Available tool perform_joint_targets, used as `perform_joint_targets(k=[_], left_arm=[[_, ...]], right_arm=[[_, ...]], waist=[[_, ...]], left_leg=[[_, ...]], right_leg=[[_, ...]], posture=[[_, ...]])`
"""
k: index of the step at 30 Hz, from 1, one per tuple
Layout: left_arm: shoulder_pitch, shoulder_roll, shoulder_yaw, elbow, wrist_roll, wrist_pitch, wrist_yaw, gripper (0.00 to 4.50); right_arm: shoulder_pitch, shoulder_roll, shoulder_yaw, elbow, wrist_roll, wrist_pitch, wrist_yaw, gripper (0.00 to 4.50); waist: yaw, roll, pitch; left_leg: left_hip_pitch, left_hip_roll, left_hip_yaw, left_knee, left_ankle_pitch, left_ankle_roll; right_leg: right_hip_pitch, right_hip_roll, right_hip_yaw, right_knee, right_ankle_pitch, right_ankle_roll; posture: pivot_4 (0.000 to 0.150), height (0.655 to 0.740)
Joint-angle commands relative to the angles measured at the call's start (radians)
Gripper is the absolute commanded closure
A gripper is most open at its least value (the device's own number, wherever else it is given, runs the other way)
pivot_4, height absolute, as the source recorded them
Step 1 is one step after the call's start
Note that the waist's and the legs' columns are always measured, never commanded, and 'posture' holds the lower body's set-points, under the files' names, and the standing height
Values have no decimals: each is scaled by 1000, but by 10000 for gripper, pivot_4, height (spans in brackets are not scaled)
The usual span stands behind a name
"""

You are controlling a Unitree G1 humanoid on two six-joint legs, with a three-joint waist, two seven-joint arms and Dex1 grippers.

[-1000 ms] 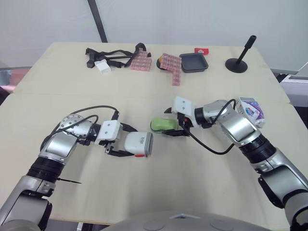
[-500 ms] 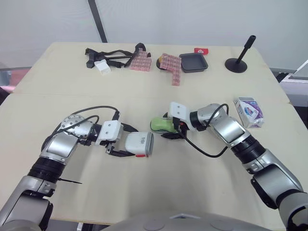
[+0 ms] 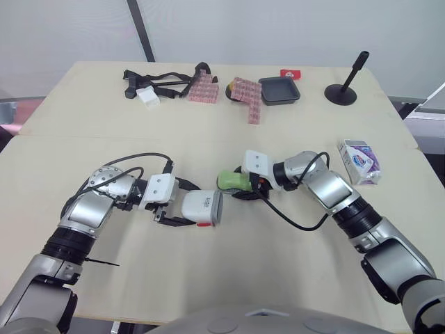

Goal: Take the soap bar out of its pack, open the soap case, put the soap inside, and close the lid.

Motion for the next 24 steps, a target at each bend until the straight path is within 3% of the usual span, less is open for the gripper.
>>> perform_joint_targets(k=[1,11,24], left_arm=[[2,3,5,-26,-8,-9,5,10662],[-11,-11,1,-21,-4,-1,22,10662],[-49,-84,-36,-12,44,30,106,10662]], right_arm=[[8,-4,4,-5,-29,-6,-1,19134],[29,-31,-37,-50,-28,-10,-3,19198],[114,-267,-209,-358,62,119,61,19198]], waist=[[-1,0,0],[2,0,0],[14,0,0]], left_leg=[[0,0,0,0,0,0],[0,0,0,0,1,0],[-5,1,0,0,1,0]], right_leg=[[0,0,0,1,0,0],[0,0,0,1,0,0],[0,0,0,-1,0,0]], posture=[[1500,7400],[1500,7400],[1500,7400]])
